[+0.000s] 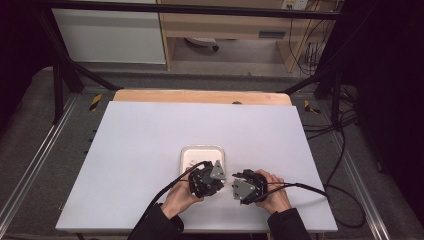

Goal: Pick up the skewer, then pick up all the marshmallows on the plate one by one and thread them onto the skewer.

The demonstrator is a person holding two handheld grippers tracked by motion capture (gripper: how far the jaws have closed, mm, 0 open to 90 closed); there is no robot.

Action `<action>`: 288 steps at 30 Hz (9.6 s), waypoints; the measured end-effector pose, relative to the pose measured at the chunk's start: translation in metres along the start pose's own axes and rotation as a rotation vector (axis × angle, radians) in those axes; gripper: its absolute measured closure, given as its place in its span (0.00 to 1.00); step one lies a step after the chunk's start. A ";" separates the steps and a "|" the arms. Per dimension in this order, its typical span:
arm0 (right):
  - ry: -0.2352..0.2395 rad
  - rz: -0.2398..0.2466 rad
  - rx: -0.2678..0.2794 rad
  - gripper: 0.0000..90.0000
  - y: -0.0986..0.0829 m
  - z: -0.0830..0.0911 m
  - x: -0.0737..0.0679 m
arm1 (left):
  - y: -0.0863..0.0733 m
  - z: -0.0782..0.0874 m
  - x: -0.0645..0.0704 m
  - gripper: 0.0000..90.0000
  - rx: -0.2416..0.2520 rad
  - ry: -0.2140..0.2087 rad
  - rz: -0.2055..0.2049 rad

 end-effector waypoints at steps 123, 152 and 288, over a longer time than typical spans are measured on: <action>0.071 -0.925 0.388 0.02 -0.019 0.019 0.025 | -0.091 0.048 -0.009 0.98 0.258 0.175 0.498; 0.070 -0.890 0.400 0.08 0.034 -0.020 0.063 | -0.114 0.053 -0.012 0.98 0.285 0.182 0.557; 0.388 -0.923 0.746 0.49 0.071 -0.002 0.037 | -0.086 0.033 -0.009 0.98 0.352 0.184 0.468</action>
Point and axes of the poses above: each handheld gripper's, and its own axes: z roughly backward along the jaws, y roughly out of its top, x roughly to its right, the point moved 7 cm from there along -z, roughly forward along the jaws, and after that the axes turned 15 degrees about y, right-handed, at the moved point
